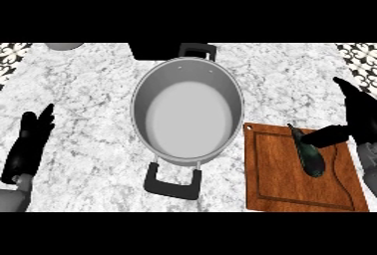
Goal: Pick the eggplant from the cutting board and place it in the pot
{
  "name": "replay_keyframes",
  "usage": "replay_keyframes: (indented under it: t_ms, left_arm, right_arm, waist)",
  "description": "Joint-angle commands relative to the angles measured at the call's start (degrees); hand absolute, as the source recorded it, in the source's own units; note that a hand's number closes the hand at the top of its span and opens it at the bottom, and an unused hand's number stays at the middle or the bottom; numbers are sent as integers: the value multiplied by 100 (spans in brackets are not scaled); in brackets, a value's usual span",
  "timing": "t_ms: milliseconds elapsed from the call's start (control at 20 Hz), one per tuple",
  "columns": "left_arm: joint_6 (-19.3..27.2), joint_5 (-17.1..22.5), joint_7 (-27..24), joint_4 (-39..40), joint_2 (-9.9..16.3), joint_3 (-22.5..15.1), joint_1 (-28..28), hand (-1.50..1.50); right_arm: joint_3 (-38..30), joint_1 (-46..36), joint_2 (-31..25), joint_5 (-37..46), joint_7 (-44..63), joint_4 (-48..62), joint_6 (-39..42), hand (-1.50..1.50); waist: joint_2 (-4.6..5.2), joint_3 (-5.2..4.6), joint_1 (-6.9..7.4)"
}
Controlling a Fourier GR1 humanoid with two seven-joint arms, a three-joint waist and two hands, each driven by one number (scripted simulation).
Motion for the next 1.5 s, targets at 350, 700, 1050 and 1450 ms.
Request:
replay_keyframes:
  t_ms: [350, 700, 1050, 1450]
  left_arm:
    - [-3, -120, 272, -227, -28, -34, -47, 0]
    - [-122, -107, 15, 26, -35, 157, -20, 0]
    - [44, -322, 497, -451, -212, 32, 1, 0]
    - [-197, -392, -108, 79, -309, 316, 69, 0]
  right_arm:
    - [17, -1102, 207, -2057, 1839, 456, 2572, -150]
    - [337, -1206, 263, -2174, 2529, 533, 2455, -150]
    - [601, -800, 500, -1717, 2133, 761, 2045, -150]
    - [376, -605, 547, -1489, 1431, 1424, 2238, -150]
  waist:
    - [29, 13, 114]
    - [16, 7, 33]
    - [13, 21, 19]
    - [29, 18, -6]
